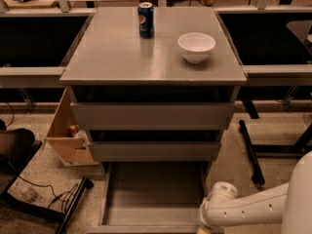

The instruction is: Close bottom drawer

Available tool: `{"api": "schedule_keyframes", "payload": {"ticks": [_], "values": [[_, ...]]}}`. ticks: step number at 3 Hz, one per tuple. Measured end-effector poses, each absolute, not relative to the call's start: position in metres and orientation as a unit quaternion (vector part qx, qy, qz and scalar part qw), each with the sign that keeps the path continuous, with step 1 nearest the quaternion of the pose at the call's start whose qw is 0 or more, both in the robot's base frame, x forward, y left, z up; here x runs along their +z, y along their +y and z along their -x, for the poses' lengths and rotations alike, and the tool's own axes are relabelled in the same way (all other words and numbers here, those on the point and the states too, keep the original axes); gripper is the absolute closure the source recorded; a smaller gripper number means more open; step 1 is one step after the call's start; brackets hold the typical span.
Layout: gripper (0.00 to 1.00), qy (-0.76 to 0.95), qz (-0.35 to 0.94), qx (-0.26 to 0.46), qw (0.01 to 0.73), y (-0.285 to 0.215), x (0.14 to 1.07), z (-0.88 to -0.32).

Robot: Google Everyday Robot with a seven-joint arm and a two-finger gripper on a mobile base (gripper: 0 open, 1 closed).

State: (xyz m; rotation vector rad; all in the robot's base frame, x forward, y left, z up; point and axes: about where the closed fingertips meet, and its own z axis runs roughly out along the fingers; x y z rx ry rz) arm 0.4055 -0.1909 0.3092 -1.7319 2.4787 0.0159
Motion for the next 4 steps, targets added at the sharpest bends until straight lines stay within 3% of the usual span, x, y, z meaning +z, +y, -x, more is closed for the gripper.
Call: {"api": "schedule_keyframes", "payload": {"ticks": [2,3,4], "values": [[0.0,0.812,0.583,0.0,0.035,-0.189,0.284,-0.397],[0.16,0.82,0.572,0.004,-0.004,-0.207,0.23,-0.371],[0.39,0.829,0.557,0.014,-0.053,-0.226,0.163,-0.333]]}}
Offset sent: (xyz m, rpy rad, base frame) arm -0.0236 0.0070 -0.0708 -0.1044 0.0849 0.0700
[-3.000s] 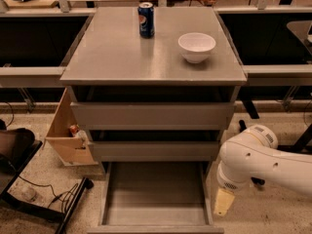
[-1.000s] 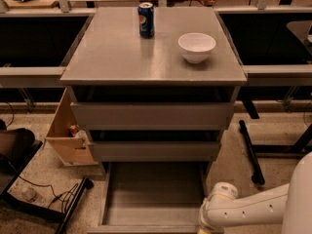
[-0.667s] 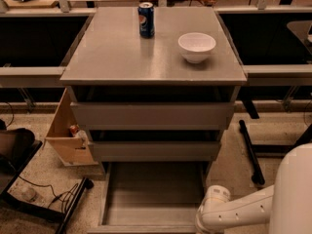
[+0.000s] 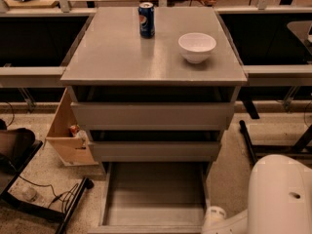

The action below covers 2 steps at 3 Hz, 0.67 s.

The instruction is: Close bottom drawer

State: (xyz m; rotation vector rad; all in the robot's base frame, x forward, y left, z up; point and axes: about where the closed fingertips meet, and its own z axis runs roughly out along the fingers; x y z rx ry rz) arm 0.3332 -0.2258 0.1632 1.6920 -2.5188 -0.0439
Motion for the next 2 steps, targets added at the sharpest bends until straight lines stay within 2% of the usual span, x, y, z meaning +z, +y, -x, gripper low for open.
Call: {"api": "schedule_keyframes", "payload": {"ticks": [1,2], "values": [[0.62,-0.829,-0.556,-0.015,0.055,-0.2259,0.1658,-0.3335],[0.67,-0.829,-0.556,-0.015,0.055,-0.2255,0.1696,-0.3355]]}}
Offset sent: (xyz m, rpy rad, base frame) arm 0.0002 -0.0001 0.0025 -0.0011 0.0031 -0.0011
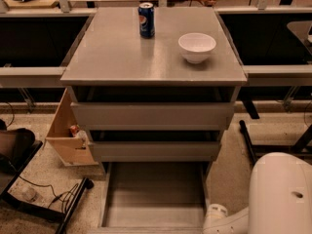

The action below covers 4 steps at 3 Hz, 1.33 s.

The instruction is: Close bottom drawer

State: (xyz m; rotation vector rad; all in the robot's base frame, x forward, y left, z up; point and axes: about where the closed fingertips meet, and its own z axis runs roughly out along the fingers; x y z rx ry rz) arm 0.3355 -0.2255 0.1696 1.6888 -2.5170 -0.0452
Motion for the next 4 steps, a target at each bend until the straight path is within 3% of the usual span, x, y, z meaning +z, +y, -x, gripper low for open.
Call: {"api": "schedule_keyframes", "payload": {"ticks": [3,4], "values": [[0.0,-0.829,-0.556,-0.015,0.055,-0.2245,0.1756,-0.34],[1.0,-0.828,-0.558,-0.02,0.052,-0.2231,0.1806,-0.3406]]}}
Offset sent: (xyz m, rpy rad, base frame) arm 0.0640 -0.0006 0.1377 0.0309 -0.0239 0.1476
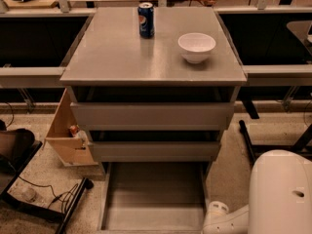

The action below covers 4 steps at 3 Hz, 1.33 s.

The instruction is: Close bottom drawer

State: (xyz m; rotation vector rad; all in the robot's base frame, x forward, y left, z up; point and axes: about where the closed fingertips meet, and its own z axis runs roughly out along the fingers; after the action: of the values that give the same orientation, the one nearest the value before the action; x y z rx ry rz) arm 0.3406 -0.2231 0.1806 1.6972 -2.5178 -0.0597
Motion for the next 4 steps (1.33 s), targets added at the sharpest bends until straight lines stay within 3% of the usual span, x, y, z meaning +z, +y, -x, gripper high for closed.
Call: {"api": "schedule_keyframes", "payload": {"ticks": [1,2,3,4], "values": [[0.84,-0.828,-0.558,-0.02,0.052,-0.2232,0.1833,-0.3429],[0.61,-0.828,-0.558,-0.02,0.052,-0.2232,0.1834,-0.343],[0.29,-0.828,-0.558,-0.02,0.052,-0.2232,0.1833,-0.3429],[0.06,-0.828,-0.558,-0.02,0.052,-0.2232,0.1834,-0.3429]]}}
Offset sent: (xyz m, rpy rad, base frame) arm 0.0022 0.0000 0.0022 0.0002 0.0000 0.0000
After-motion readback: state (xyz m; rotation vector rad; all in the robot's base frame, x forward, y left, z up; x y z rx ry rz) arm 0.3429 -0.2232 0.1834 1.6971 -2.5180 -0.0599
